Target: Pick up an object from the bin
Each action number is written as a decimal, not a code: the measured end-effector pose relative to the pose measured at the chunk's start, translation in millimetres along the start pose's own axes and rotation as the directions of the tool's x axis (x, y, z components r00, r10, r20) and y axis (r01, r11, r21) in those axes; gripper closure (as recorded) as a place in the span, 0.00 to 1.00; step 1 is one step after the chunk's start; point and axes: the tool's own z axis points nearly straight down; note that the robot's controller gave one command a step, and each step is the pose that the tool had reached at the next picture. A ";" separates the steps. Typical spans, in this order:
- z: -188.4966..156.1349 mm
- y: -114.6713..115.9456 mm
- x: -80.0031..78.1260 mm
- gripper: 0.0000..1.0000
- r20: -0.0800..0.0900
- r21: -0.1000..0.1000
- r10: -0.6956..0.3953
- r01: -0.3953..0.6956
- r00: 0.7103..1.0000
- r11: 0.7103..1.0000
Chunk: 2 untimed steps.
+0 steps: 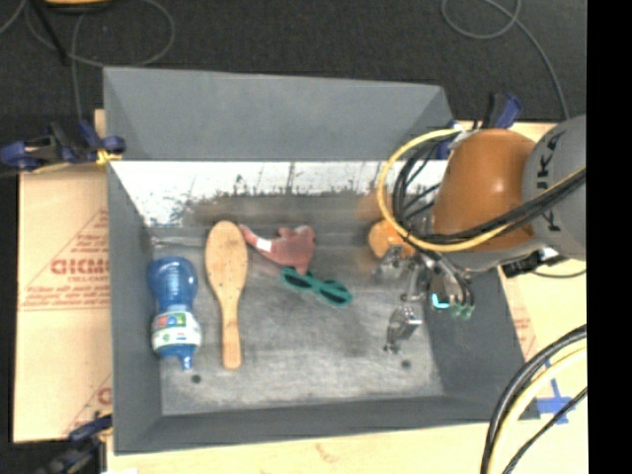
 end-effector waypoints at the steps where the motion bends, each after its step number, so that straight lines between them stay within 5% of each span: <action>1: -3.4 0.0 -1.9 0.00 0.007 0.001 -0.002 0.002 1.000 1.000; 2: 38.4 19.1 -30.4 0.00 0.016 0.000 -0.002 0.002 1.000 1.000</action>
Offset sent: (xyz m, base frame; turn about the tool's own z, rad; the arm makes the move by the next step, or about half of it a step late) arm 0.0425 0.0337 -0.0733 -0.0028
